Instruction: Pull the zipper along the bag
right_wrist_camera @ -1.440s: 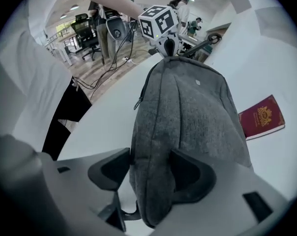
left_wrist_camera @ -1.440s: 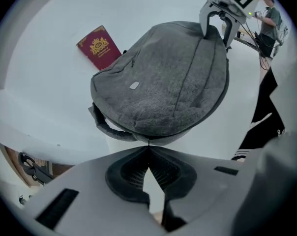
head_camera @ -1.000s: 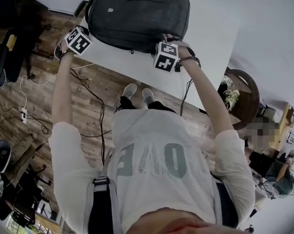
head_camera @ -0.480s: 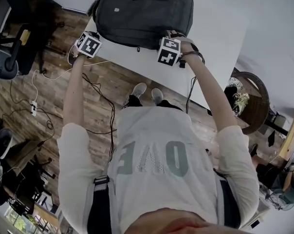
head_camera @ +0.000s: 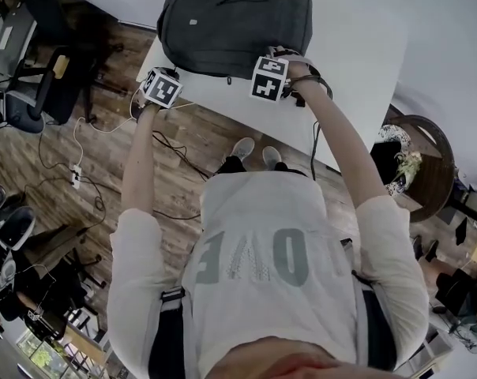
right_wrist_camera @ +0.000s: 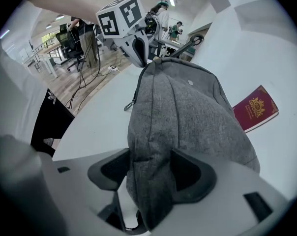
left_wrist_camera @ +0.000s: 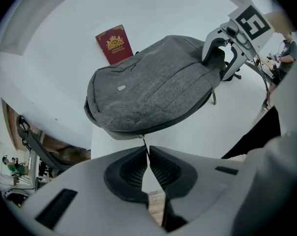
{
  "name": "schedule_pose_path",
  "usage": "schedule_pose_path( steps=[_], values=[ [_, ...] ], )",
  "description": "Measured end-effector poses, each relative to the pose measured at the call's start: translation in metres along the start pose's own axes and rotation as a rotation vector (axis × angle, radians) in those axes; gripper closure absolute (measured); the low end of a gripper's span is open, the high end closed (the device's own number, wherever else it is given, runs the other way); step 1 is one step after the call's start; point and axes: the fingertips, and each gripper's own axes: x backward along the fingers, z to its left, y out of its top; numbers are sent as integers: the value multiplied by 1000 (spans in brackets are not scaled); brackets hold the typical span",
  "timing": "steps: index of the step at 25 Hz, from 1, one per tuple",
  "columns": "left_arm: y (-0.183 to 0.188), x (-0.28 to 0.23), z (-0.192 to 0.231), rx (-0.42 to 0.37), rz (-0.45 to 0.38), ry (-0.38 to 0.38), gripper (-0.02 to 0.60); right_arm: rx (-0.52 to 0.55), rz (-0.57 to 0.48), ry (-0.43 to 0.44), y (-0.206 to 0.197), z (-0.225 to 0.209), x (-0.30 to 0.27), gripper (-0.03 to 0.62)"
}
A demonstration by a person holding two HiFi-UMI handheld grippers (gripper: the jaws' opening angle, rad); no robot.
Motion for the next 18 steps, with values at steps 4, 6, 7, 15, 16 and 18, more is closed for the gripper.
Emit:
schedule_pose_path(
  steps=[4, 6, 7, 15, 16, 18],
  values=[
    [3, 0, -14, 9, 7, -8, 555, 4, -5, 2, -1, -1, 0, 312],
    [5, -2, -23, 10, 5, -18, 554, 6, -6, 2, -2, -1, 1, 312],
    [6, -3, -27, 11, 3, -24, 555, 7, -6, 1, -2, -2, 1, 312],
    [16, -6, -59, -23, -3, -73, 554, 8, -7, -1, -1, 0, 0, 312],
    [17, -6, -61, -26, -4, -75, 554, 9, -7, 0, -1, -1, 0, 312],
    [21, -6, -68, -47, 1, -84, 555, 10, -6, 1, -2, -1, 0, 312]
  ],
)
